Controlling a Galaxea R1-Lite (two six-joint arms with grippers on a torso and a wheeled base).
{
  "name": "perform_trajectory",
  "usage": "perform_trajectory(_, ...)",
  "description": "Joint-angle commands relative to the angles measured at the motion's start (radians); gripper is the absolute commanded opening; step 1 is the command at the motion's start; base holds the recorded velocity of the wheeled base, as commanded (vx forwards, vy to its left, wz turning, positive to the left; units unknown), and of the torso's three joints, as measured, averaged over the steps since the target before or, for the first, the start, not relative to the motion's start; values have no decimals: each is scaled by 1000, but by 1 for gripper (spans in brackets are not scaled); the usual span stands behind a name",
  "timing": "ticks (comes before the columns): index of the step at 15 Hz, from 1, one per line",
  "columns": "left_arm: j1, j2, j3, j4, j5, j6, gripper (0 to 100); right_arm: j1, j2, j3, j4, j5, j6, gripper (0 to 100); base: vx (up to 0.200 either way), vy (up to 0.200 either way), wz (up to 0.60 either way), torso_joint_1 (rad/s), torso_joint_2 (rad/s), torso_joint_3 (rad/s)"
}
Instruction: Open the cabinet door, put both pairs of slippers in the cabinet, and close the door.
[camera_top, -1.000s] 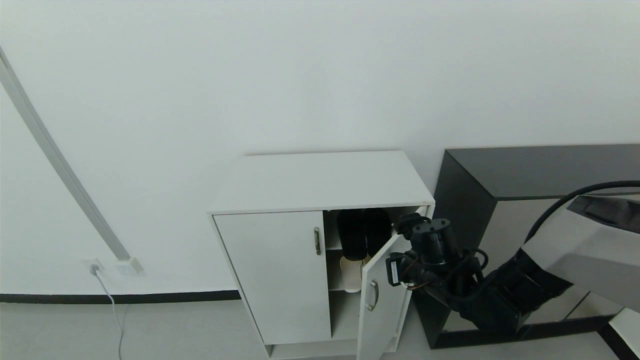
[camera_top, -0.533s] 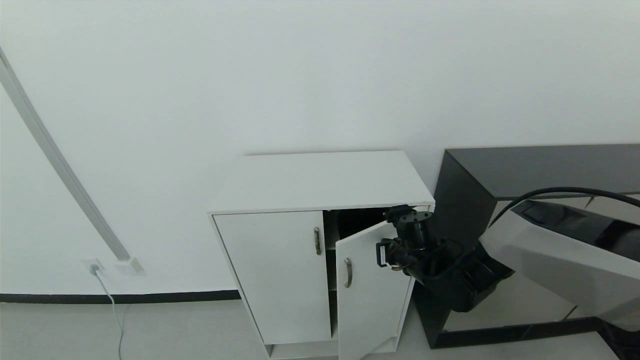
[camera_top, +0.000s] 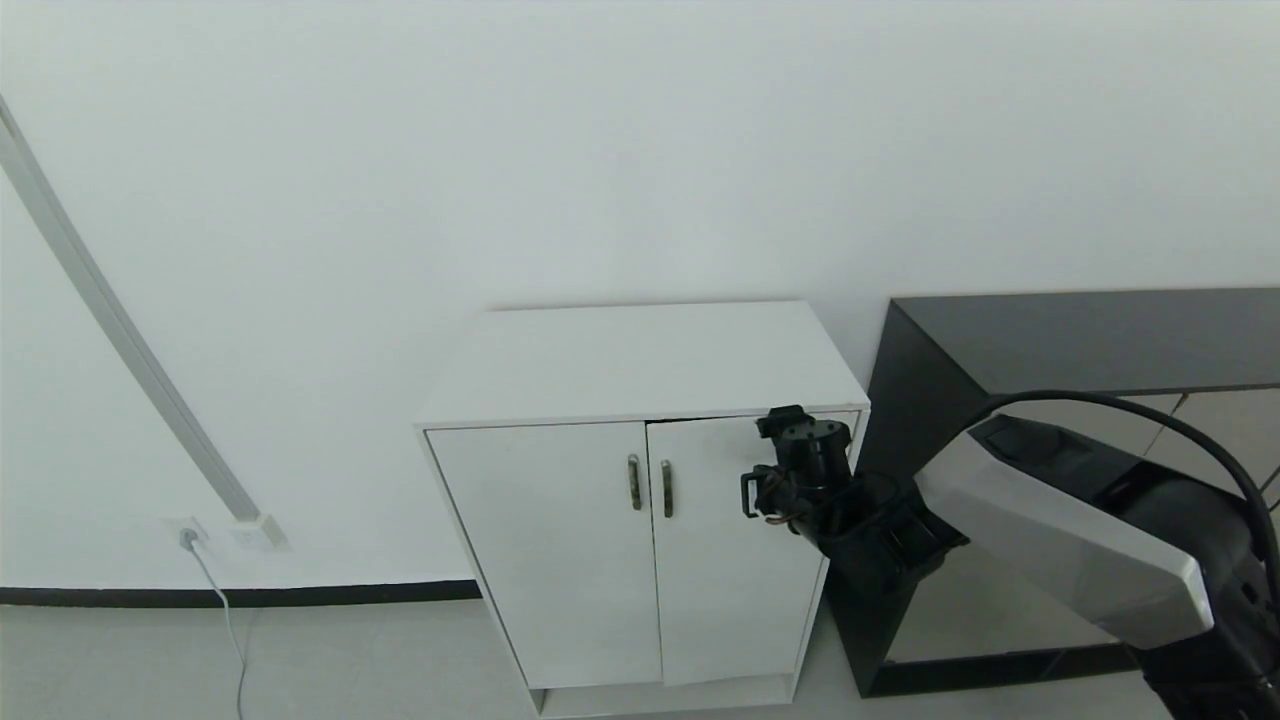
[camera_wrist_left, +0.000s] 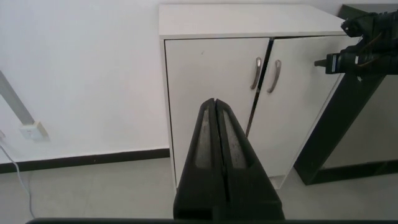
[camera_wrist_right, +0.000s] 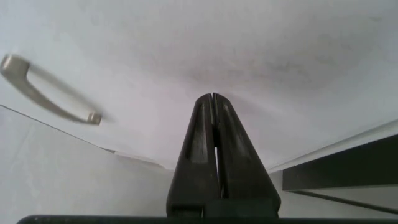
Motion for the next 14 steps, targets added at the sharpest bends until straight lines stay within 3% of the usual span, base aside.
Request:
perform_trajectory(1,0,1,0,0,1,-1,0,-8,32,-42,5,0,0,0,0,0,0,0,0,0)
perform_trajectory(14,0,1,0,0,1,-1,0,-26,104,-168,25,-5,-2,0,0,0,0,0,0,0)
